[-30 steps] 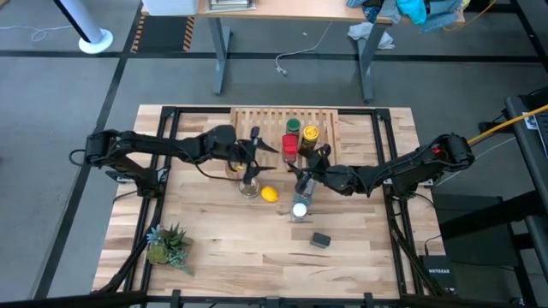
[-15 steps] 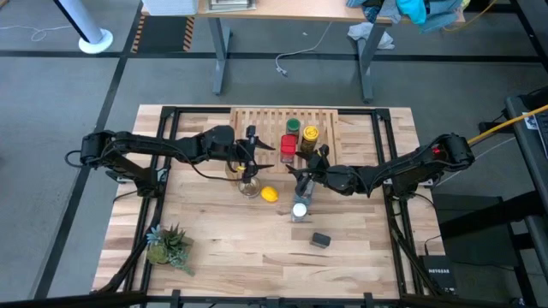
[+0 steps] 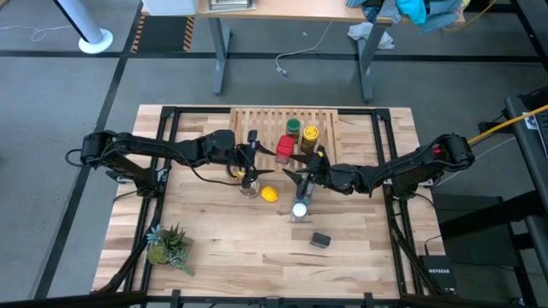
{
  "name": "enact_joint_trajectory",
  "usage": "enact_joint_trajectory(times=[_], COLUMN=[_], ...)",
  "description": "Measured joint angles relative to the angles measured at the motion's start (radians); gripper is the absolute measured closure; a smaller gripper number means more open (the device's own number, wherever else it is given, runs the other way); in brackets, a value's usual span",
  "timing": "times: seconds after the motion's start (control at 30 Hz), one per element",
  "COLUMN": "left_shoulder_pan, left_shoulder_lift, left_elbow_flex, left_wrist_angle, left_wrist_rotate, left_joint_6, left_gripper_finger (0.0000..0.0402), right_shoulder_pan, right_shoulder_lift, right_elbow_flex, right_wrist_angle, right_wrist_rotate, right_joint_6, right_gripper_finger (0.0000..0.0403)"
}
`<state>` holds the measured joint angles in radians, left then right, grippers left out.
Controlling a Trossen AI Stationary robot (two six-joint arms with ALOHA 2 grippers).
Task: Shelf spices
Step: Remove the red seasoning can from the shelf
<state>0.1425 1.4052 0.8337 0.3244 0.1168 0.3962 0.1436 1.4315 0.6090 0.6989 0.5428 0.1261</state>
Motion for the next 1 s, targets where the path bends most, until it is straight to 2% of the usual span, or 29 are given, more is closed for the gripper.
enact_joint_trajectory(times=[0.23,0.47,0.57,0.77,1.0], left_shoulder_pan=[-0.006,-0.068,-0.093,-0.113,-0.113], left_shoulder_lift=[0.0,0.0,0.0,0.026,0.099], left_elbow_flex=[0.0,0.0,0.0,0.0,0.0], left_wrist_angle=[0.001,0.007,0.038,0.14,0.192], left_wrist_rotate=[-0.001,-0.001,-0.007,-0.01,-0.032], left_joint_6=[-0.016,-0.015,-0.003,-0.002,-0.004], left_gripper_finger=[0.0164,0.0164,0.0164,0.0164,0.0164], right_shoulder_pan=[0.0,0.001,0.001,0.001,0.001], right_shoulder_lift=[0.0,0.0,-0.001,-0.003,-0.003], right_elbow_flex=[0.0,0.0,0.0,0.0,0.0], right_wrist_angle=[0.012,0.051,0.081,0.133,0.139], right_wrist_rotate=[-0.013,-0.013,-0.015,-0.104,-0.11], right_joint_6=[0.0,-0.002,-0.01,-0.03,-0.03], right_gripper_finger=[0.0143,0.0143,0.0143,0.0143,0.0143])
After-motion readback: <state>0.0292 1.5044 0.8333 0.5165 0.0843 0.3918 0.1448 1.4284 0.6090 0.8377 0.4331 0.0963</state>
